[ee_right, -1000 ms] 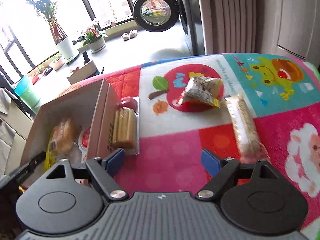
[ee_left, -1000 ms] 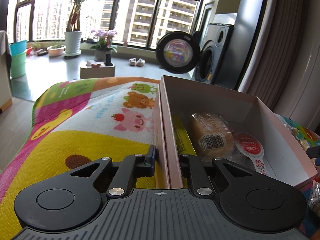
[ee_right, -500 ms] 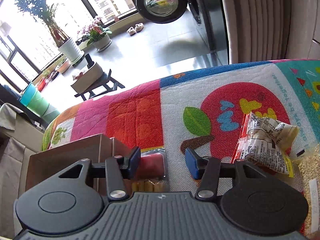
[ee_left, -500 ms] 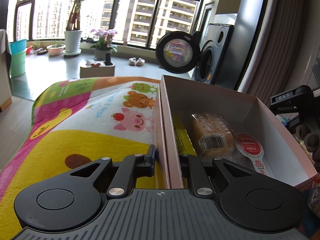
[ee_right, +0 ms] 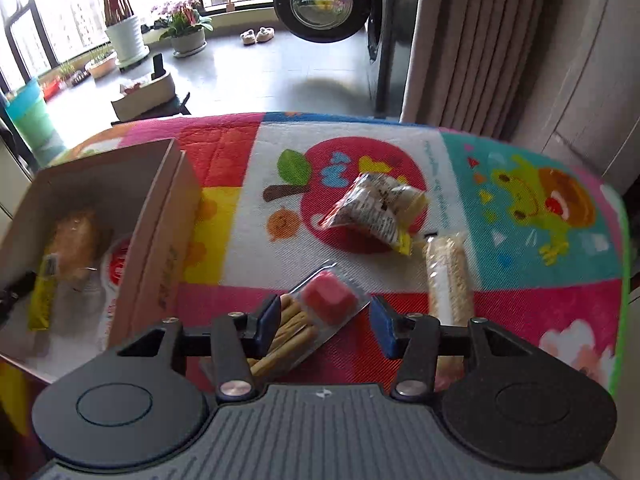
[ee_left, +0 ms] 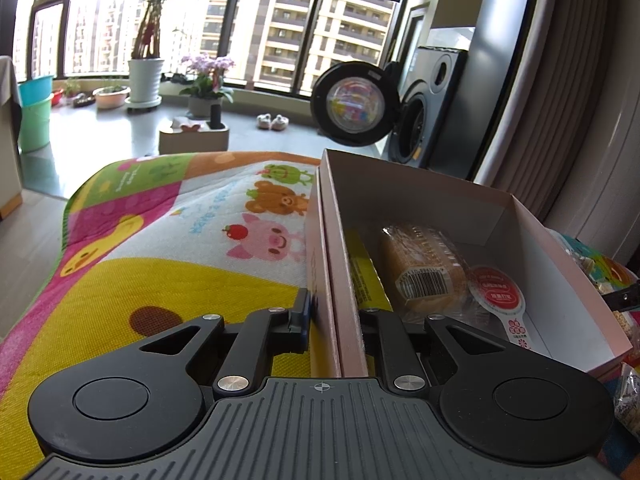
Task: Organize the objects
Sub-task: 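Grasp the tray of wafer sticks with the right tool, then carry the wafer stick tray toward the box with the right tool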
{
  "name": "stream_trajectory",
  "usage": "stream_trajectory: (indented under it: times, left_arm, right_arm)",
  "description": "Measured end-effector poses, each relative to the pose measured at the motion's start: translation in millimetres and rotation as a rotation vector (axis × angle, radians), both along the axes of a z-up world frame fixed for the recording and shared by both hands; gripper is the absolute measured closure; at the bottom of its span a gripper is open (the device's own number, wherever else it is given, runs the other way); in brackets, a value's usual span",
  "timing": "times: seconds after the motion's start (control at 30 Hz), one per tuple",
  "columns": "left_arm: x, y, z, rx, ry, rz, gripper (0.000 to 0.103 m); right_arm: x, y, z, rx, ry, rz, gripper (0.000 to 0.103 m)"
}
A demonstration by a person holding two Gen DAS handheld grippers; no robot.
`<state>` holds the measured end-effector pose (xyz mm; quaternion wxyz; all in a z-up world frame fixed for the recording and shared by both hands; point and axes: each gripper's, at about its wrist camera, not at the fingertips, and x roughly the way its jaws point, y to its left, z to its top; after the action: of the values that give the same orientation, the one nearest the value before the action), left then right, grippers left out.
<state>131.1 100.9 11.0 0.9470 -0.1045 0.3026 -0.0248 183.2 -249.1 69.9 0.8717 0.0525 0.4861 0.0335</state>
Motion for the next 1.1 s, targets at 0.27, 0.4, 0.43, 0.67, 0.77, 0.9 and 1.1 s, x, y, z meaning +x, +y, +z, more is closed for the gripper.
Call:
stream_trajectory:
  times: [0.27,0.4,0.43,0.67,0.77,0.9,1.1]
  left_arm:
    - [0,0,0,0.006,-0.006,0.004,0.087]
    - [1,1,0,0.003,-0.007,0.004,0.087]
    - [1,1,0,0.001,-0.006,0.003,0.087]
    - [1,2,0,-0.009,-0.003,0.001,0.087]
    - [1,2,0,-0.009,-0.004,0.001,0.087]
    - [1,2,0,-0.009,-0.004,0.001,0.087]
    - [1,2,0,-0.009,-0.004,0.002,0.087]
  right_arm:
    - [11,26,-29,0.08,0.03,-0.125,0.039]
    - [10,47,-31,-0.003,0.008,-0.042,0.057]
    - [3,51,-30,-0.027,0.012,-0.023,0.061]
    - [-68,63,-27,-0.088,0.026,0.104,0.068]
    - [-107,75,-26,-0.106,0.023,0.185,0.068]
    - [-167,88,-27,-0.131,-0.005,0.269,0.067]
    - [-221,85,-24,-0.161,-0.043,0.244,0.054]
